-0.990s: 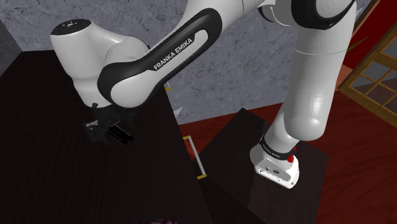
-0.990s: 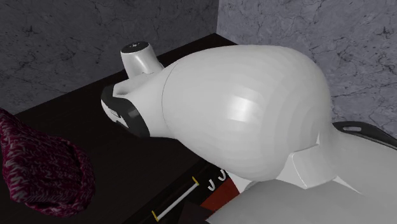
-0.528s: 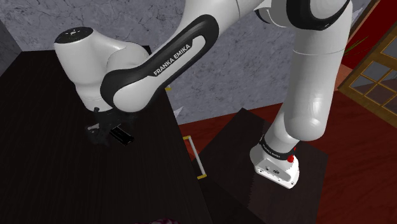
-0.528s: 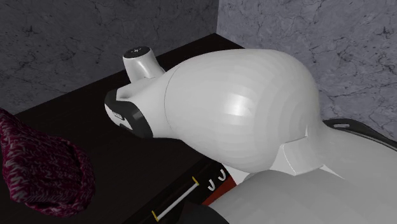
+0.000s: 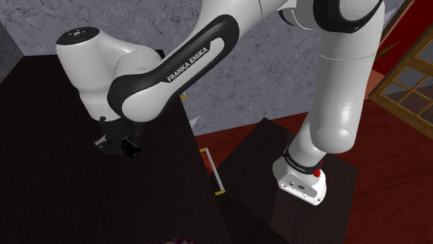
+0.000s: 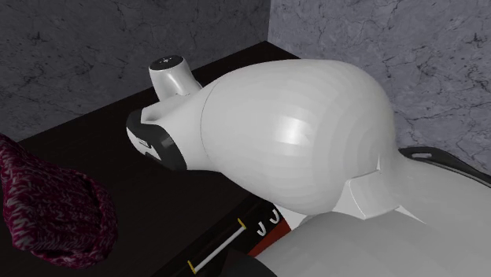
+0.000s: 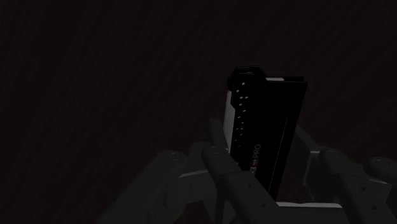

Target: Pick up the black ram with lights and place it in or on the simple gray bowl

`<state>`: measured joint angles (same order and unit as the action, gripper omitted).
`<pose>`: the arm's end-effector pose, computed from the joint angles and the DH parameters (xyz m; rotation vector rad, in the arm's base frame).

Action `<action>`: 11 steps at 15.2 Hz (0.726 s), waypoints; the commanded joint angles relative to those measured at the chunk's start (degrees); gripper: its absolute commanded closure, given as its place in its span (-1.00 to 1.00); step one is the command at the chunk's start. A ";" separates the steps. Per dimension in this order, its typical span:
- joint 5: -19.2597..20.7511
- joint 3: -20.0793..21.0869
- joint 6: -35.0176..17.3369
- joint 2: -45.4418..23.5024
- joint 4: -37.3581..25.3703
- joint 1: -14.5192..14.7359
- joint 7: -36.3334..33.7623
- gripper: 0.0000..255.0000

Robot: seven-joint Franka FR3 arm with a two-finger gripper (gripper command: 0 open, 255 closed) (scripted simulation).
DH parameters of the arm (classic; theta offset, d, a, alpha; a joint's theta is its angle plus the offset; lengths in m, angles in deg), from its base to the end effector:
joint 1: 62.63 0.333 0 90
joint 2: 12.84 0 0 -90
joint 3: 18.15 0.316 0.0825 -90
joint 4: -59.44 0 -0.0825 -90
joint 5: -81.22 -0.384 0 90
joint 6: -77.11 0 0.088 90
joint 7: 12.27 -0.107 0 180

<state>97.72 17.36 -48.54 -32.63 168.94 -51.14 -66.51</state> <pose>0.4422 0.4293 0.3468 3.1280 0.0195 0.0570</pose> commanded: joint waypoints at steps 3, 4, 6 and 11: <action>0.23 -0.23 0.17 -0.48 0.21 0.05 -0.14 1.00; -0.02 -0.18 0.17 -0.10 0.49 -0.27 0.21 1.00; -0.72 0.16 1.38 0.75 -0.05 -0.52 0.71 1.00; -2.38 0.87 4.50 2.71 -1.62 -1.05 1.86 1.00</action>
<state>95.69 18.10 -44.73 -30.35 167.64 -52.04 -64.97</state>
